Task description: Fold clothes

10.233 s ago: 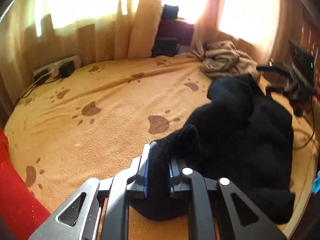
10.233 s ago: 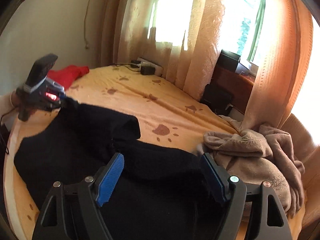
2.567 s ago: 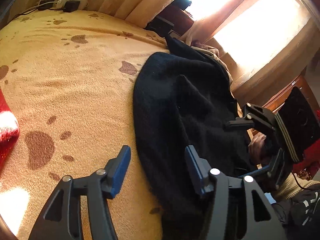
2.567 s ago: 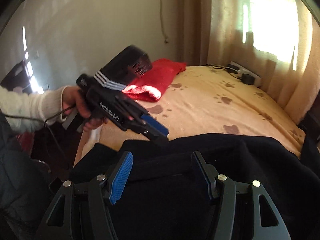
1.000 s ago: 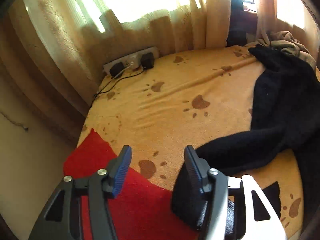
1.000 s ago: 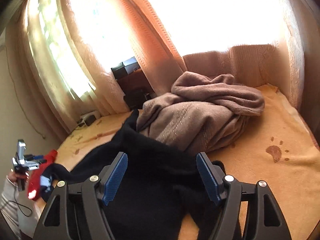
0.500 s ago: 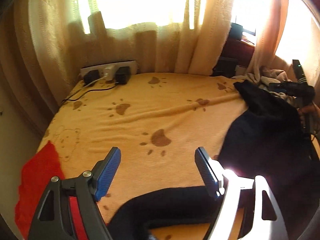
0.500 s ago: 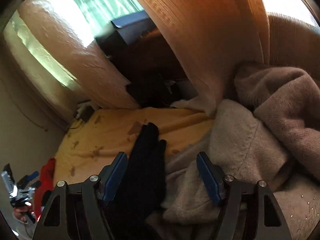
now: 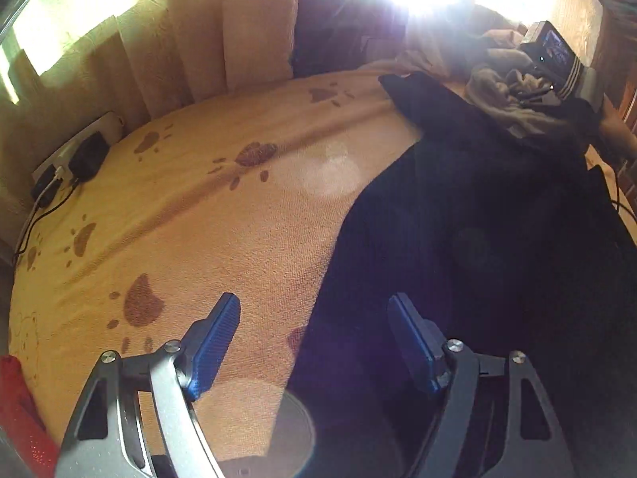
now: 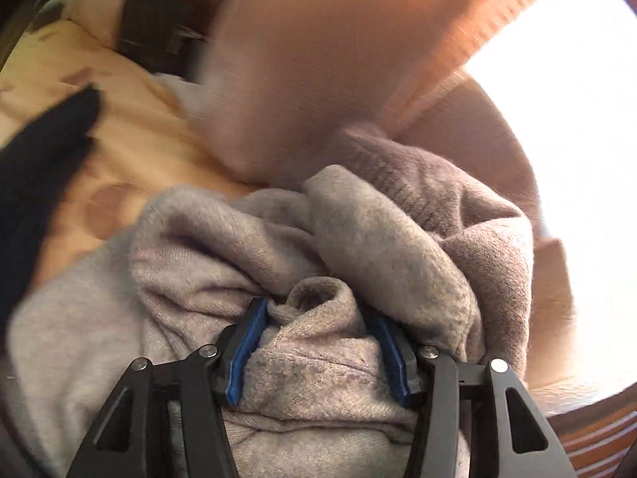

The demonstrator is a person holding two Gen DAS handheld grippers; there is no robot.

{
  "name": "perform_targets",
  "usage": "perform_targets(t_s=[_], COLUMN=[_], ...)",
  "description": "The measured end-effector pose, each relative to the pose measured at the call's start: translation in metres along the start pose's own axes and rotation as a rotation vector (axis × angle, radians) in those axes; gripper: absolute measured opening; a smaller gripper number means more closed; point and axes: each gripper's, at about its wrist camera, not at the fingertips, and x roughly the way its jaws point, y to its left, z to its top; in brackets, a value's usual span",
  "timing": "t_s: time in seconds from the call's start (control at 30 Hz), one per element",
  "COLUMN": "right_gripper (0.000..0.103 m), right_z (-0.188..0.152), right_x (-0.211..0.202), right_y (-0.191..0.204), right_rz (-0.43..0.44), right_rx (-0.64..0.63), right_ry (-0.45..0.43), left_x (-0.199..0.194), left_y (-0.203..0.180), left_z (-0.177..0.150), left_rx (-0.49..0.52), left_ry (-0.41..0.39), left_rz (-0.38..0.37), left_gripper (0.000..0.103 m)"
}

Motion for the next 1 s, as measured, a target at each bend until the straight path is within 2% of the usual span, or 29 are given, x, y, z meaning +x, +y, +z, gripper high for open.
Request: perform_targets(t_s=[0.13, 0.2, 0.3, 0.37, 0.47, 0.57, 0.73, 0.77, 0.83, 0.9, 0.93, 0.97, 1.0], right_gripper=[0.059, 0.065, 0.077, 0.08, 0.081, 0.081, 0.081, 0.081, 0.081, 0.078, 0.073, 0.06, 0.054], right_z=[-0.006, -0.006, -0.002, -0.001, -0.01, -0.021, -0.026, -0.023, -0.015, -0.003, 0.002, 0.007, 0.011], right_x=[0.034, 0.05, 0.068, 0.071, 0.056, 0.021, -0.073, -0.086, -0.108, -0.109, -0.107, -0.105, -0.099], right_y=[-0.049, -0.066, -0.076, -0.077, -0.065, -0.061, -0.069, -0.067, -0.061, -0.039, -0.022, -0.004, 0.011], right_rz=[-0.109, -0.152, -0.204, -0.216, -0.236, -0.136, 0.141, 0.235, 0.451, 0.64, 0.685, 0.714, 0.729], right_rx=[0.065, 0.085, 0.066, 0.079, 0.031, 0.011, 0.14, 0.166, 0.216, 0.218, 0.206, 0.19, 0.184], right_ry=[0.057, 0.077, 0.093, 0.078, 0.03, -0.03, -0.22, -0.235, -0.243, -0.19, -0.158, -0.125, -0.096], left_x=[0.01, 0.008, 0.004, 0.001, -0.001, 0.0, 0.004, 0.005, 0.008, 0.011, 0.012, 0.012, 0.013], left_y=[0.007, 0.009, 0.008, 0.007, 0.01, 0.014, 0.011, 0.011, 0.011, 0.014, 0.015, 0.015, 0.015], left_z=[-0.002, -0.001, 0.001, 0.002, 0.006, 0.009, 0.022, 0.024, 0.028, 0.031, 0.032, 0.033, 0.034], left_rx=[-0.028, -0.041, -0.049, -0.052, -0.062, -0.069, -0.062, -0.067, -0.08, -0.094, -0.101, -0.106, -0.111], left_ry=[0.016, 0.011, 0.001, -0.012, -0.033, -0.039, -0.04, -0.039, -0.038, -0.039, -0.039, -0.04, -0.04], left_rz=[-0.02, -0.013, -0.003, 0.0, -0.006, -0.013, -0.011, -0.011, -0.014, -0.02, -0.022, -0.021, -0.021], left_gripper=[0.081, 0.081, 0.081, 0.081, 0.081, 0.081, 0.081, 0.081, 0.081, 0.081, 0.081, 0.081, 0.081])
